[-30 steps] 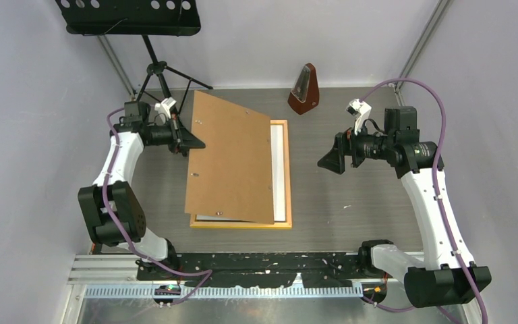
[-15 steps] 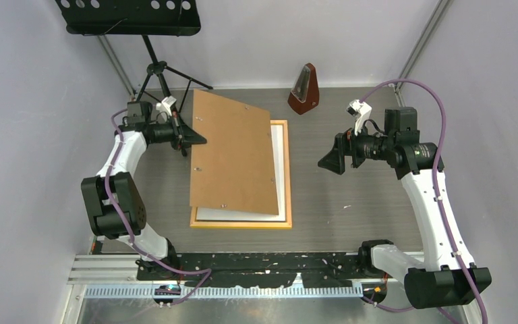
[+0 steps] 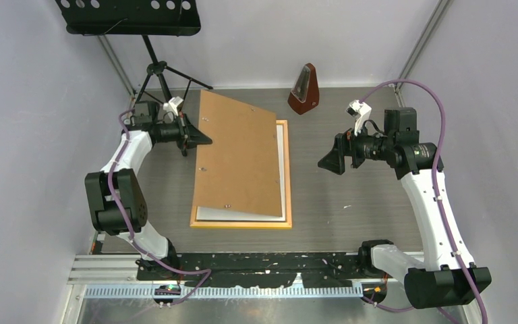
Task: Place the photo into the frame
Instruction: Place the photo frame item in the photo frame.
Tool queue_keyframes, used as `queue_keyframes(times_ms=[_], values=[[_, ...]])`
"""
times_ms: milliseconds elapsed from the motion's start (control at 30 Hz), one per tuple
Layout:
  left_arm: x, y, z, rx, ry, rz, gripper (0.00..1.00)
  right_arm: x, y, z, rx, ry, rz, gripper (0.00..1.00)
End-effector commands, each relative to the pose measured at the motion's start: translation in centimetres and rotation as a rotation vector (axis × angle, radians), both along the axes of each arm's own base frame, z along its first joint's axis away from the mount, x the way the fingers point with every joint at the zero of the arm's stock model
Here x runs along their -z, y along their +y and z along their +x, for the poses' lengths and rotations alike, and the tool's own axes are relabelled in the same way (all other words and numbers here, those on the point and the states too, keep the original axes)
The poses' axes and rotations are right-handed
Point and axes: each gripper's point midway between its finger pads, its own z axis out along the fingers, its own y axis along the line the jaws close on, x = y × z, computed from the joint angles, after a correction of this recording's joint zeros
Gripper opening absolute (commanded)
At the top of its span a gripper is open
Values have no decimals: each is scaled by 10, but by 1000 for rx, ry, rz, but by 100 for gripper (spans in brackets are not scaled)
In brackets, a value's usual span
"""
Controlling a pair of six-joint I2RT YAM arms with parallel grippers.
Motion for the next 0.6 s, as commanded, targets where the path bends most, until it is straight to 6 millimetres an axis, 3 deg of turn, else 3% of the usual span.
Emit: queue_keyframes(times_ms=[0,567], values=[[-16,-9,-4,56,-35,-74,0,-7,-1,2,7,-40,7,93],[-6,-13,-2,72,-11,-81,0,-5,-1,2,9,-36,6,93]])
